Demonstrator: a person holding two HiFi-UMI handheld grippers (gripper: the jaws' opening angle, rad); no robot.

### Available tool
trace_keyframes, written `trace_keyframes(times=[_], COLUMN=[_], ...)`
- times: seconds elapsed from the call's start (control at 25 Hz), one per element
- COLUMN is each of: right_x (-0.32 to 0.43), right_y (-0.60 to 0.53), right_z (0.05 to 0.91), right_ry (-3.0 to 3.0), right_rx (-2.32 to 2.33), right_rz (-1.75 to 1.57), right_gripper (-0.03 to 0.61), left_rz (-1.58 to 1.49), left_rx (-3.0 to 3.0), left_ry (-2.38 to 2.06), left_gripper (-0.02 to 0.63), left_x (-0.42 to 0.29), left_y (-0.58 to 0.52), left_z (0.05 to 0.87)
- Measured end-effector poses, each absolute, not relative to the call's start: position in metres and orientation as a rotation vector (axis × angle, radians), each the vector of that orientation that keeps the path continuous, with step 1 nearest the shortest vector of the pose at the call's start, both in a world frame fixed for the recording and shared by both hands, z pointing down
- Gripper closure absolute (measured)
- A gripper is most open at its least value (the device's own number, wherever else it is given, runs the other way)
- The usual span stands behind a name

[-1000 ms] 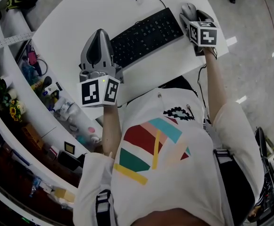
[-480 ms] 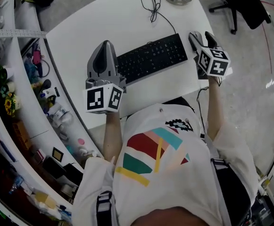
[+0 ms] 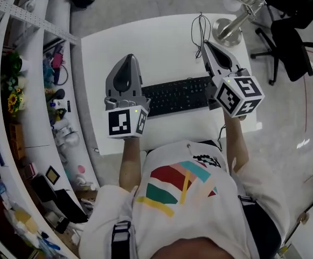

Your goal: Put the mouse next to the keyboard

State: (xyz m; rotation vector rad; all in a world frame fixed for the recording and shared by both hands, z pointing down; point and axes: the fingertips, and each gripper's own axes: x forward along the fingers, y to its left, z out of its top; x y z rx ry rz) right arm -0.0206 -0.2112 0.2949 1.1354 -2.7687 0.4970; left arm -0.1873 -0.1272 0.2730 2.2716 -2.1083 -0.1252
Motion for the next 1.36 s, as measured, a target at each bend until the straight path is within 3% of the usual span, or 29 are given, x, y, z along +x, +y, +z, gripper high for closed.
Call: trace_keyframes(times=[0.24, 0.68, 1.36], right_x=[-0.073, -0.104, -0.082], right_y=[-0.185, -0.170, -0.176], right_z=[0.284, 0.300, 0.308], right_ry=[-2.696, -2.698, -2.664], right_rx=[1.040, 0.938, 0.985], right_rz=[0.162, 0.217, 0.213], right_gripper=[0.566, 0.566, 0.566], left_rz=[-0.201, -0.193, -0.155], left_rx=[2.214, 2.170, 2.177], left_ry=[-2.141, -2.133, -2.088], left_gripper=[0.569, 0.569, 0.569], left_x=[-0.198, -0.215, -0.201], left_y=[-0.120, -0.124, -0.133], left_z=[0.268, 0.280, 0.289])
